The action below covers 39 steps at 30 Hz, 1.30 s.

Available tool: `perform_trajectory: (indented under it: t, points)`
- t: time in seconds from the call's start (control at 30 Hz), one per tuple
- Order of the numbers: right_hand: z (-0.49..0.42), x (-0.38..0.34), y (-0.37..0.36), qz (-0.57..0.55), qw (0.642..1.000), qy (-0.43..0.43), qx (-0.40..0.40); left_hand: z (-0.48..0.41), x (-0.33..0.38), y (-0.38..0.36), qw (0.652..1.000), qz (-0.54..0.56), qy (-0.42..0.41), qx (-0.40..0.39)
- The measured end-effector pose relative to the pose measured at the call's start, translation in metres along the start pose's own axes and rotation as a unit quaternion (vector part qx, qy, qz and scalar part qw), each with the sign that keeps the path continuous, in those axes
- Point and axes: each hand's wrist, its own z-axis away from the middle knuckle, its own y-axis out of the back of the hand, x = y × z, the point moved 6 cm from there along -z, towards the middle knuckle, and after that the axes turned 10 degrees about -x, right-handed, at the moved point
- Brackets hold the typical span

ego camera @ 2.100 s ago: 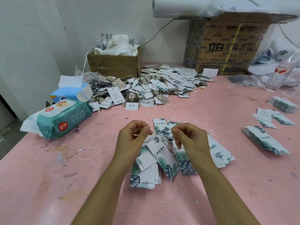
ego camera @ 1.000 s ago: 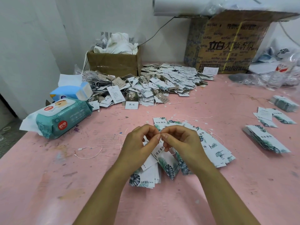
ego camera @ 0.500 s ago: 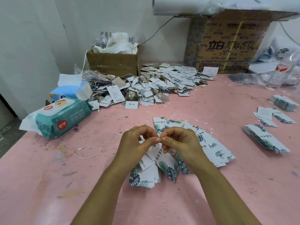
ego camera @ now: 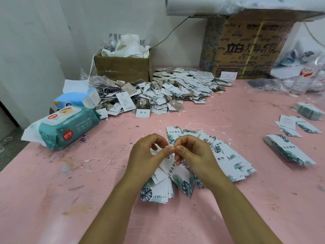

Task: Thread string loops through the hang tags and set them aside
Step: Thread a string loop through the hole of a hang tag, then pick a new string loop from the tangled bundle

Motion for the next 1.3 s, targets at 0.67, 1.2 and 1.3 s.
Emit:
perform_trajectory:
  t: [0.67,1.2,1.3]
  points:
    - [0.002,0.000,0.030,-0.133,0.982,0.032,0.128,0.002,-0.009,0.007,0.994,0.071,0.068,-0.048]
    - [0.003,0.020,0.013,-0.076,0.981,-0.173,-0.039,0.000,-0.013,0.014,0.981,0.183,0.043,0.055]
    - [0.004,0.022,0.012,-0.091,0.977,-0.186,-0.053,0.000,-0.014,0.015,0.983,0.164,0.039,0.075]
